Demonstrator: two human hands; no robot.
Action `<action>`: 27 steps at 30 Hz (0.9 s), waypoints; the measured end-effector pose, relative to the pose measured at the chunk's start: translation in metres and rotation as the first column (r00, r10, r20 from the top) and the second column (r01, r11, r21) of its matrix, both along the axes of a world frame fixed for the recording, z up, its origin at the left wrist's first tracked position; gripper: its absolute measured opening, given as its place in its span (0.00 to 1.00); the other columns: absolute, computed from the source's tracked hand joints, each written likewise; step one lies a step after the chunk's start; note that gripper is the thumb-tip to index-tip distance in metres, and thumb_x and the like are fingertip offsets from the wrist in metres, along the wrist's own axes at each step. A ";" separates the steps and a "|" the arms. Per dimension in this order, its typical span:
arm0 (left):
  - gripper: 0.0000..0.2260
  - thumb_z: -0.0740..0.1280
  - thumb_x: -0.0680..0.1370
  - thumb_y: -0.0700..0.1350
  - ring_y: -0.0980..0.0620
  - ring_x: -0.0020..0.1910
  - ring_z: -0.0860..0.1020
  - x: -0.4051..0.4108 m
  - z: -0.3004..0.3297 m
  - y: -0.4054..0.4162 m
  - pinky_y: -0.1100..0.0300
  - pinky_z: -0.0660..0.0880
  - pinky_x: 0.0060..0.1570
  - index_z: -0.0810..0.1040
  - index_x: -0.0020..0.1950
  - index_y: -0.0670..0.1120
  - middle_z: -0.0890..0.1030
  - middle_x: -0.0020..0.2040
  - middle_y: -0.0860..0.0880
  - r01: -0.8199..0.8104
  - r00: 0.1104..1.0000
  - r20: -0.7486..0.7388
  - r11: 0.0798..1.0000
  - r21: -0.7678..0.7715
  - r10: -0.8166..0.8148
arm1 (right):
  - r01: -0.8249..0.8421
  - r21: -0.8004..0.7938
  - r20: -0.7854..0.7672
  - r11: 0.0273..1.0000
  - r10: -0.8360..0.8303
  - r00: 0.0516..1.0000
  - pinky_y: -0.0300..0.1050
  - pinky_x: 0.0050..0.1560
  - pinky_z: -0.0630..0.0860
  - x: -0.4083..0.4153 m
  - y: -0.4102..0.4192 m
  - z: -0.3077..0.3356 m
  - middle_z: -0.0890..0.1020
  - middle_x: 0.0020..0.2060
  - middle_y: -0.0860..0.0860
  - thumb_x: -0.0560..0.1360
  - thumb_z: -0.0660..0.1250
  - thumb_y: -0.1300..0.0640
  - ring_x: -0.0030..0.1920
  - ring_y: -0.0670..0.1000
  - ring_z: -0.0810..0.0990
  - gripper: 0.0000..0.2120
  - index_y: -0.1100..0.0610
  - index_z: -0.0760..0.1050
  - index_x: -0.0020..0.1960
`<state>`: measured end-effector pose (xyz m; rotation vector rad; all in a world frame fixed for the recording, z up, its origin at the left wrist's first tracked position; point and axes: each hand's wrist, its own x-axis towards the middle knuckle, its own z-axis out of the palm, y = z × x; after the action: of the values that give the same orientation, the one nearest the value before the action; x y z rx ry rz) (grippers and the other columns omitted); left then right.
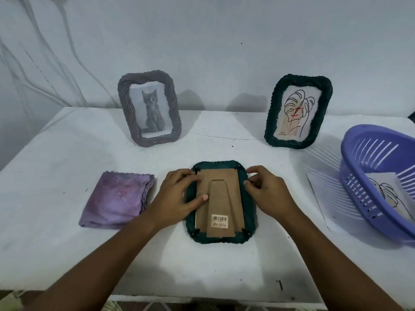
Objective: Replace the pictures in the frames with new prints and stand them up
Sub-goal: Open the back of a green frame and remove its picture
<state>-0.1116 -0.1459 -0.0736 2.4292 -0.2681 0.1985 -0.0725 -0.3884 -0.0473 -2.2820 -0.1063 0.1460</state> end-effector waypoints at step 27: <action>0.24 0.63 0.70 0.65 0.53 0.65 0.65 0.017 -0.010 0.004 0.51 0.65 0.63 0.72 0.61 0.55 0.70 0.65 0.56 -0.003 0.999 0.039 0.996 0.091 -0.001 | -0.206 -0.374 0.260 0.904 0.315 0.913 0.45 0.64 0.60 0.014 0.001 -0.030 0.69 0.67 0.43 0.75 0.53 0.38 0.66 0.48 0.61 0.25 0.46 0.67 0.69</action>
<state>-0.0942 -0.1423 -0.0837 2.5181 -0.2993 0.2397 -0.0589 -0.3873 -0.0771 -2.6124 -0.6047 -0.0704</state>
